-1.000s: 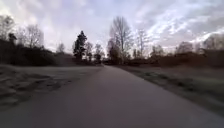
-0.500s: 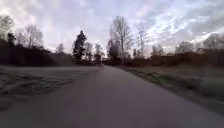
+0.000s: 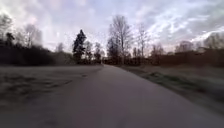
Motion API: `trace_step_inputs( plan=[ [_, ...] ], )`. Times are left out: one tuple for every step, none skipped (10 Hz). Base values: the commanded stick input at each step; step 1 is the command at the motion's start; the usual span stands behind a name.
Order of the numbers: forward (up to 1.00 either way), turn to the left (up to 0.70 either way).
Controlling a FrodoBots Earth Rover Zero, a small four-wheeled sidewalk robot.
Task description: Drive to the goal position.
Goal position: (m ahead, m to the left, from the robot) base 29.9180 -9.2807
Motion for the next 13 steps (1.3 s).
trace_step_inputs(
  plan=[
    [1.0, 0.01],
    [1.0, 0.01],
    [1.0, 0.01],
    [1.0, 0.01],
    [1.0, 0.01],
    [1.0, 0.01],
    [1.0, 0.01],
    [1.0, 0.01],
    [1.0, 0.01],
    [1.0, 0.01],
    [1.0, 0.01],
    [1.0, 0.01],
    [1.0, 0.01]
  ],
)
